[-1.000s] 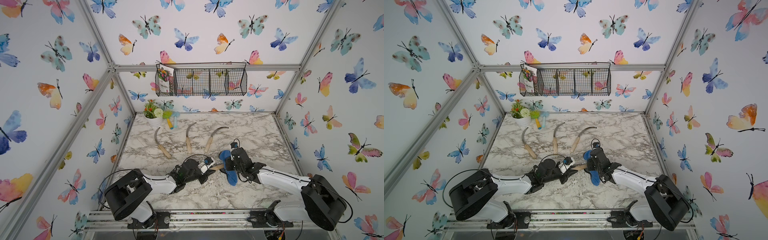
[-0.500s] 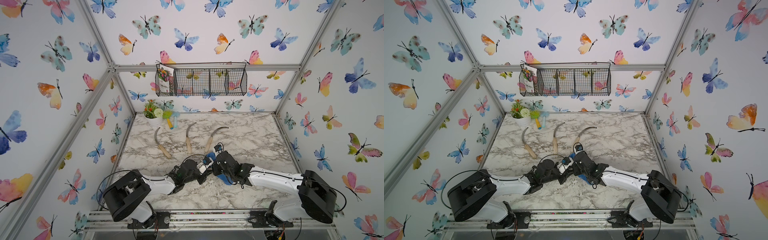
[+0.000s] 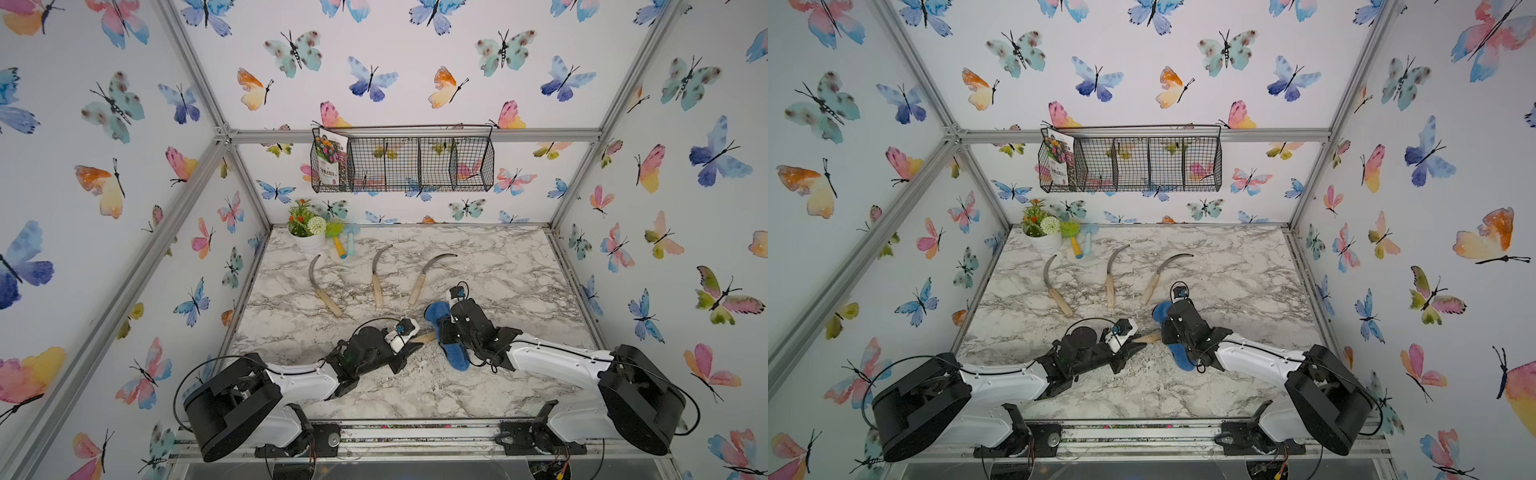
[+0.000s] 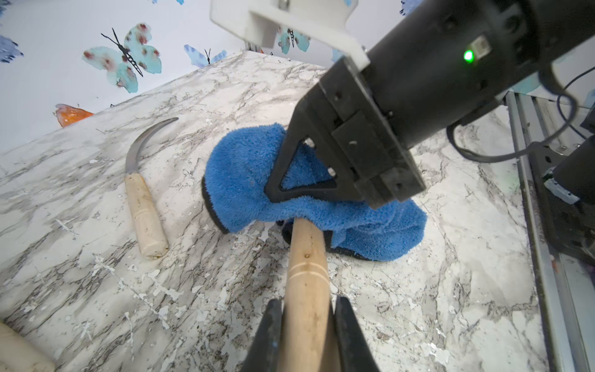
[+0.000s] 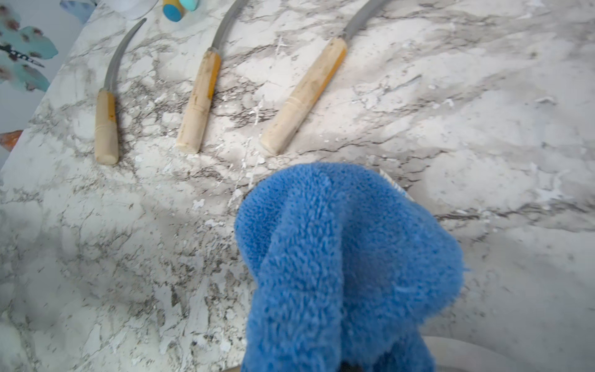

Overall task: Wipe small sickles with rags
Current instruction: Wipe the small sickle.

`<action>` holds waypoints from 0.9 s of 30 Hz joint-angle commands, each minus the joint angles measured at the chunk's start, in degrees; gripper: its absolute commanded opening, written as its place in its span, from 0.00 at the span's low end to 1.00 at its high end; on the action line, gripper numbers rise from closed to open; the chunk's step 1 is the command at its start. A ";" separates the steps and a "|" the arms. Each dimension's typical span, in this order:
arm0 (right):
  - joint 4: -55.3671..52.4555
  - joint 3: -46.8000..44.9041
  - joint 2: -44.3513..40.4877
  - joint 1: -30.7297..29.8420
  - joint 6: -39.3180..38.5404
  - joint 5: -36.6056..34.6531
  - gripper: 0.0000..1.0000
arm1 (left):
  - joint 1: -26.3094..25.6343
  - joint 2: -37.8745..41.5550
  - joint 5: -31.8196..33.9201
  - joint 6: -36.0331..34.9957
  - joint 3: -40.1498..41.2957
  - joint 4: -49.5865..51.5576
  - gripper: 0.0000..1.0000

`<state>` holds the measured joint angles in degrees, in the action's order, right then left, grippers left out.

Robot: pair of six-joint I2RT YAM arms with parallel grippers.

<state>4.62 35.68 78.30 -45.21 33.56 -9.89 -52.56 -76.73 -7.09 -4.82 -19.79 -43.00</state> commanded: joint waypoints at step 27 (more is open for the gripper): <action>-24.68 -2.44 -19.03 11.98 16.46 -20.30 0.01 | -1.21 -2.73 19.36 -8.75 8.00 -25.26 0.00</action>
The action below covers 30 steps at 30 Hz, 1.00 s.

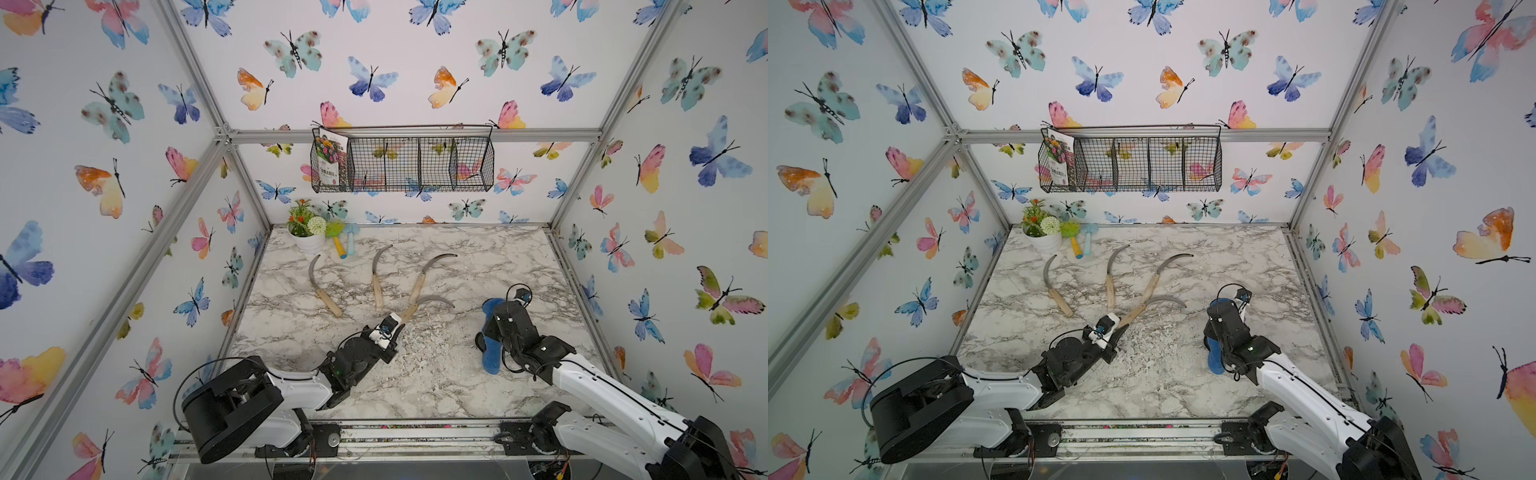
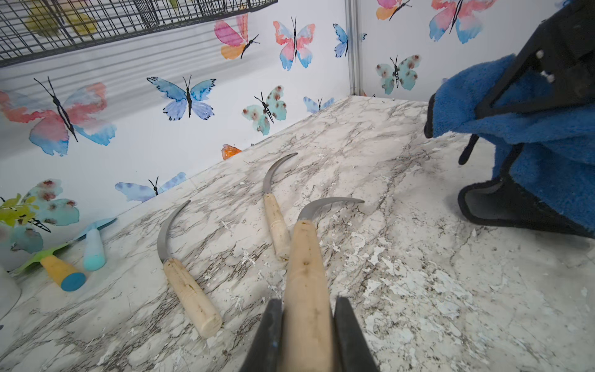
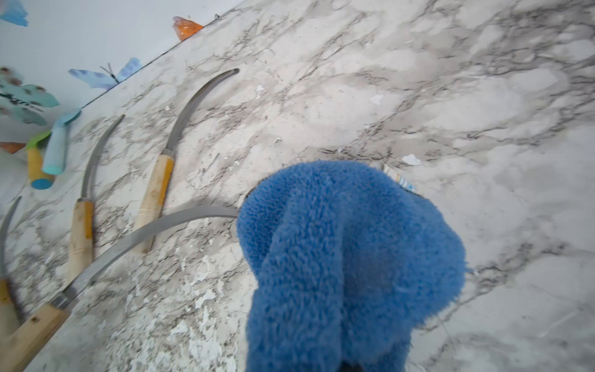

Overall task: Wipe small sickles with rags
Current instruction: Wipe the small sickle.

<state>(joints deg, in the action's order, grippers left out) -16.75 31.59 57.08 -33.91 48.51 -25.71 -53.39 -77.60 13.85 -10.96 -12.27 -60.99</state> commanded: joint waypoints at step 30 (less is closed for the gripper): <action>12.80 14.08 41.53 7.90 -15.24 22.81 0.01 | -3.29 -16.92 -7.52 -13.46 8.67 -40.26 0.00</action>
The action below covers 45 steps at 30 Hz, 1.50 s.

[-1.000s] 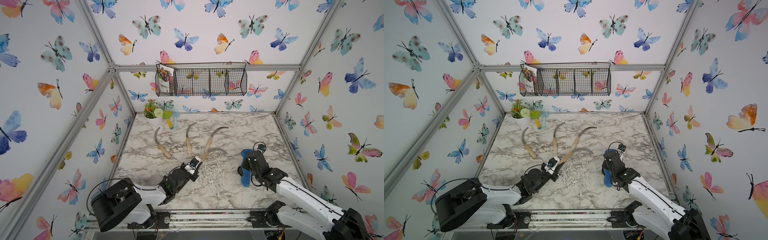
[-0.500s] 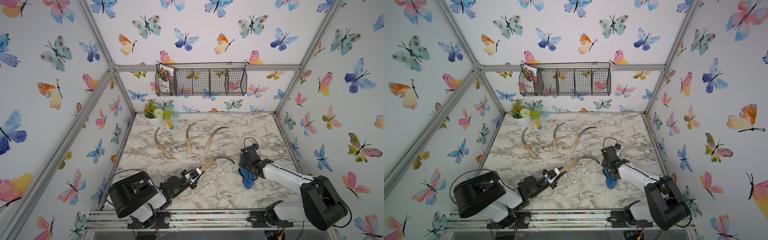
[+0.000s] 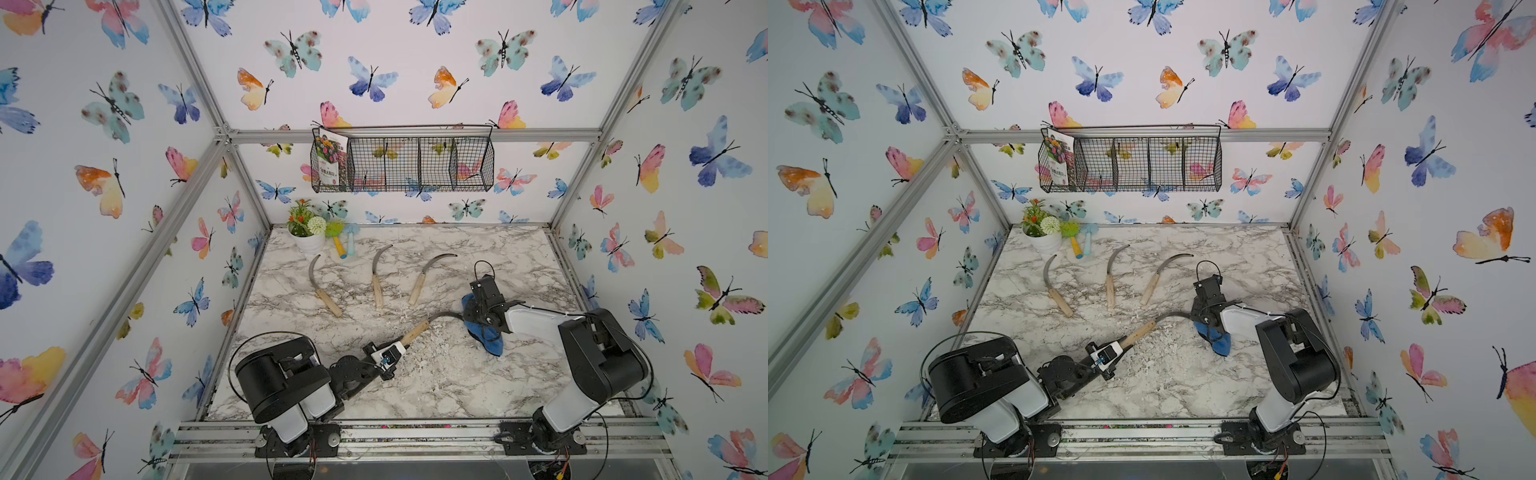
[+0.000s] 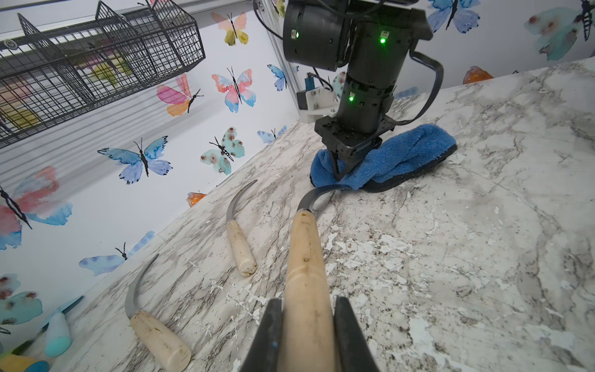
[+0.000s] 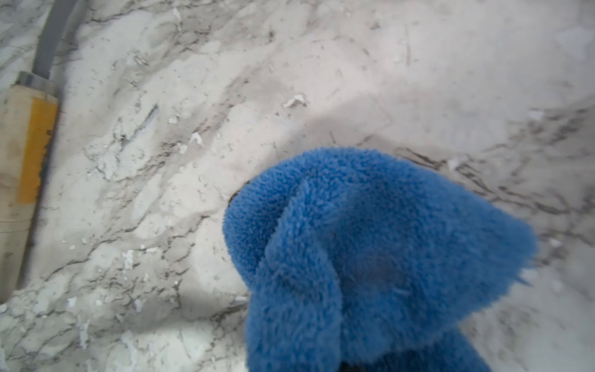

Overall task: Wipe small sickles with rags
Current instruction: Wipe the small sickle.

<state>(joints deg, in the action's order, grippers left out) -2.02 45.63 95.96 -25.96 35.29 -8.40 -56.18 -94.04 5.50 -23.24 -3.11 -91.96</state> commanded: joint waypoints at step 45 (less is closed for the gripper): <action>-3.76 -0.64 1.07 -3.92 -2.26 5.79 0.01 | -0.69 0.50 0.74 0.15 -0.10 -9.11 0.00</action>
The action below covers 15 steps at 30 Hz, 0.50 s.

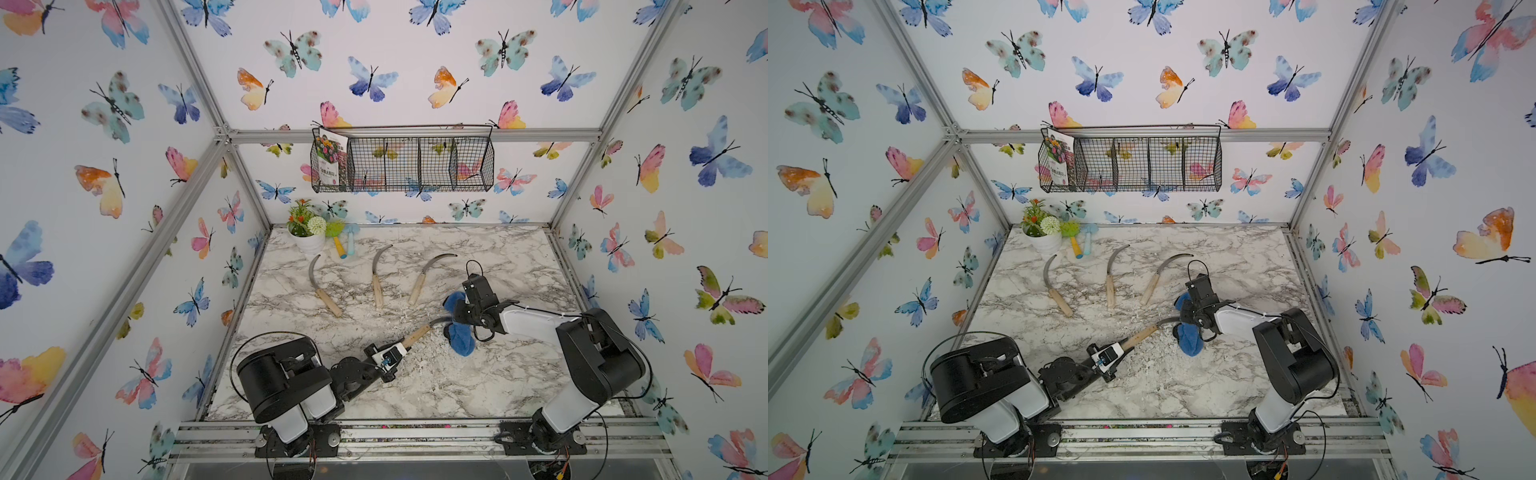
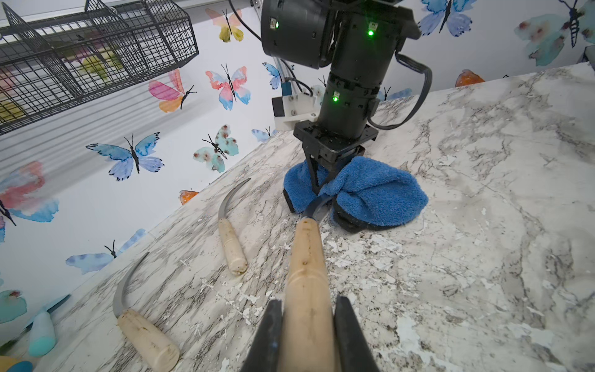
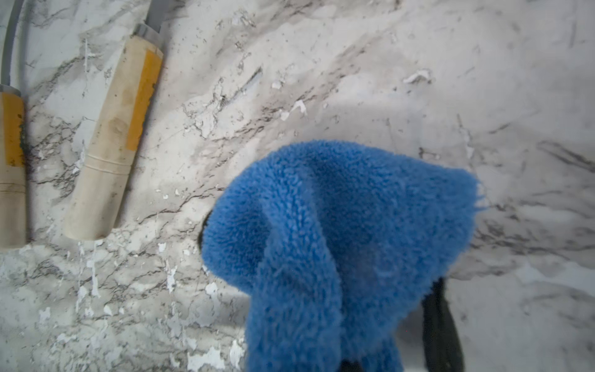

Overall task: Wipe small sickles with rags
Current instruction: Wipe the small sickle.

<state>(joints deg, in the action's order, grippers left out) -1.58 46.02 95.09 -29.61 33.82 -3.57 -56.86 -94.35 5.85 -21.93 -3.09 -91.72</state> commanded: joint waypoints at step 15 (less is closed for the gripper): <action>-6.61 9.52 0.45 -16.96 0.37 0.83 0.01 | -0.09 0.74 0.40 -1.31 -0.26 -9.00 0.00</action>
<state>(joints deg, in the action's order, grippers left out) -4.36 54.26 95.09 -43.62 33.82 -4.05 -56.86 -94.04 6.00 -21.85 -3.07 -92.16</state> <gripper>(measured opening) 0.132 0.200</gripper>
